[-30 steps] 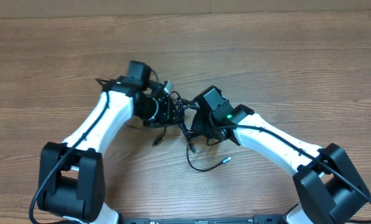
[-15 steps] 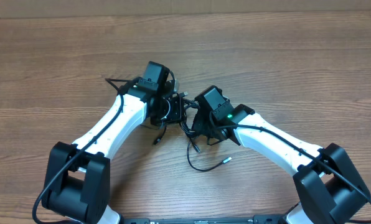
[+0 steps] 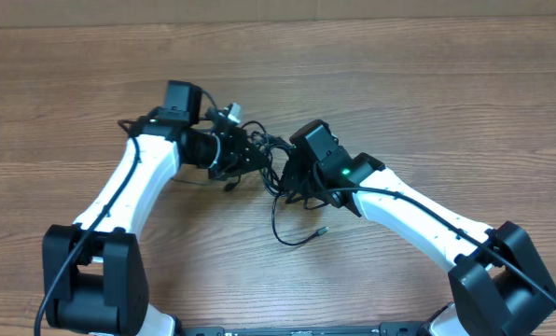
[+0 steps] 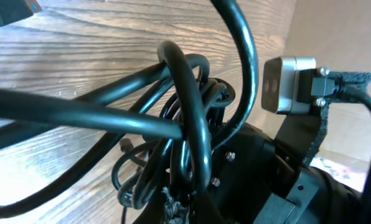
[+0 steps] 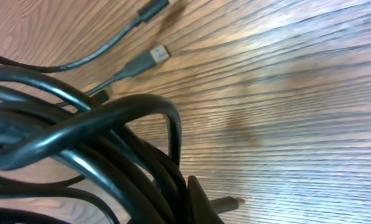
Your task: Untangle cables
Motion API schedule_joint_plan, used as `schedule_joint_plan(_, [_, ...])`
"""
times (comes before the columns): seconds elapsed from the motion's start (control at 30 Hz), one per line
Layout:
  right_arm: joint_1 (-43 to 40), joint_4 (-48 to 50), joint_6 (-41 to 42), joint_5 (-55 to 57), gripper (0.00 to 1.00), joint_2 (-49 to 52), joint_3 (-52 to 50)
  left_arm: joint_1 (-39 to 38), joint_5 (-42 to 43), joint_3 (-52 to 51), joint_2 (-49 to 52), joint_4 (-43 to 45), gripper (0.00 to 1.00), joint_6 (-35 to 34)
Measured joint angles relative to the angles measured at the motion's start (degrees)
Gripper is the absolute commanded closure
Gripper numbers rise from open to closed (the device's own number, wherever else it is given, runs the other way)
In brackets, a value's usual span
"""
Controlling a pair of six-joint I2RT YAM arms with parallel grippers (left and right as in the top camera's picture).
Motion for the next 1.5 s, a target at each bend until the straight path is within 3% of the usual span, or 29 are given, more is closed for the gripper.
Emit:
schedule_joint_plan(0.2, [-0.1, -3.1, -0.8, 1.6, 0.96, 1.1, -1.9, 8.0, 12.2, 1.5, -1.6, -4.1, 0.96, 7.0])
schedule_joint_plan(0.33, [-0.6, -2.9, -1.4, 2.6, 0.96, 1.7, -2.5, 10.5, 8.5, 2.6, -3.2, -10.3, 0.94, 8.4])
schedule_joint_plan(0.47, [-0.6, -2.9, -1.6, 2.7, 0.96, 1.7, -2.5, 7.2, 1.8, 2.6, -3.2, -10.5, 0.65, 8.6])
schedule_joint_plan(0.57, [-0.6, -2.9, -1.7, 2.8, 0.96, 1.7, -2.5, 1.1, -6.1, 2.6, -3.2, -9.0, 0.51, 5.7])
schedule_joint_plan(0.73, [-0.6, -3.0, -1.7, 2.9, 0.96, 1.7, -2.5, -10.2, -21.6, 2.6, -3.2, -3.7, 0.77, -3.1])
schedule_joint_plan(0.8, [-0.6, -2.9, -1.7, 2.9, 0.96, 1.7, -2.5, -14.3, -27.1, 2.6, -3.2, -3.6, 0.75, -5.9])
schedule_joint_plan(0.87, [-0.6, -3.0, -1.7, 2.9, 0.96, 1.7, -2.5, -19.0, -34.0, 2.6, -3.0, -3.5, 0.65, -7.9])
schedule_joint_plan(0.93, [-0.6, -2.9, -1.7, 3.0, 0.96, 1.7, -2.5, -20.7, -38.9, 2.6, -2.2, -3.5, 0.65, -9.7])
schedule_joint_plan(1.07, [-0.6, -2.9, -1.7, 2.9, 0.96, 1.7, -2.5, -21.0, -43.9, 2.6, -1.6, -3.3, 0.66, -11.8])
schedule_joint_plan(1.33, [-0.6, -2.8, -1.7, 2.9, 0.96, 1.7, -2.5, -21.0, -46.5, 0.1, -1.5, 2.4, 0.85, -15.2])
schedule_joint_plan(1.5, [-0.6, -3.0, -1.7, 2.9, 0.96, 1.7, -2.5, -21.5, -46.3, 0.1, -1.0, 2.4, 0.85, -15.9])
